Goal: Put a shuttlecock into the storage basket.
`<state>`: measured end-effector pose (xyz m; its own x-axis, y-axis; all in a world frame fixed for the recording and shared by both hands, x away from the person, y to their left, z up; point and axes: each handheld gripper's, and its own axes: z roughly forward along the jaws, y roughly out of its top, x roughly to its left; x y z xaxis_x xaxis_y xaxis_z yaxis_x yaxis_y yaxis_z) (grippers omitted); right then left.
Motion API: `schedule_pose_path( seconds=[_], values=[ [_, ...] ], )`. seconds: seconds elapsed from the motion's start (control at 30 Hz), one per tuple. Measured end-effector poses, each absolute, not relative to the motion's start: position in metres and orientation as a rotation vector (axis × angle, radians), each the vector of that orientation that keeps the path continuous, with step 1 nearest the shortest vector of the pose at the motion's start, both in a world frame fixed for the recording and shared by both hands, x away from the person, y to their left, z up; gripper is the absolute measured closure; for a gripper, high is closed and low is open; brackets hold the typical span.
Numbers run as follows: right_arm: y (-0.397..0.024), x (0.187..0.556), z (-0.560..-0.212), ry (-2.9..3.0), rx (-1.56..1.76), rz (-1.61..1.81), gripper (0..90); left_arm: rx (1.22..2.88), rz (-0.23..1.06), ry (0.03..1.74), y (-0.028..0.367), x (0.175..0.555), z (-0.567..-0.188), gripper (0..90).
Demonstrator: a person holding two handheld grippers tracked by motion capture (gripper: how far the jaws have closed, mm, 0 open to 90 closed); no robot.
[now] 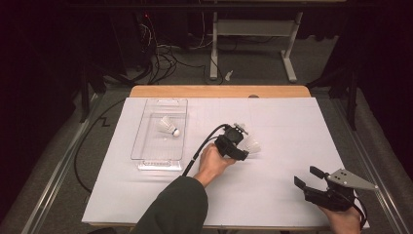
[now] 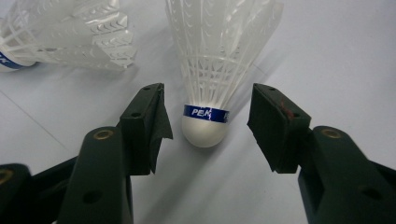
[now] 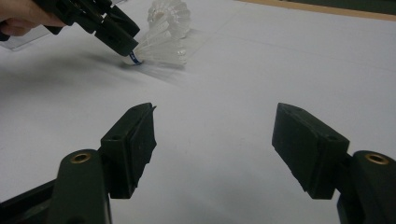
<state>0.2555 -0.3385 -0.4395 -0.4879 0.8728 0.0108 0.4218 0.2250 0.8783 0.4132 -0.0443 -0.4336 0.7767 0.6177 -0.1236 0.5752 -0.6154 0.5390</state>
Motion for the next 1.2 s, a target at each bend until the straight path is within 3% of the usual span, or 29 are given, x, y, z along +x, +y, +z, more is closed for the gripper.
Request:
schedule_pose_path(
  seconds=[0.8,1.2],
  values=[
    [-0.338,0.256,-0.44,2.02,1.186,1.203,30.6,2.468,0.088,0.874,-0.048,0.417,-0.445,63.6],
    [-0.338,0.256,-0.44,2.02,1.187,1.203,30.5,2.478,0.089,0.855,-0.047,0.416,-0.444,65.0]
  ],
)
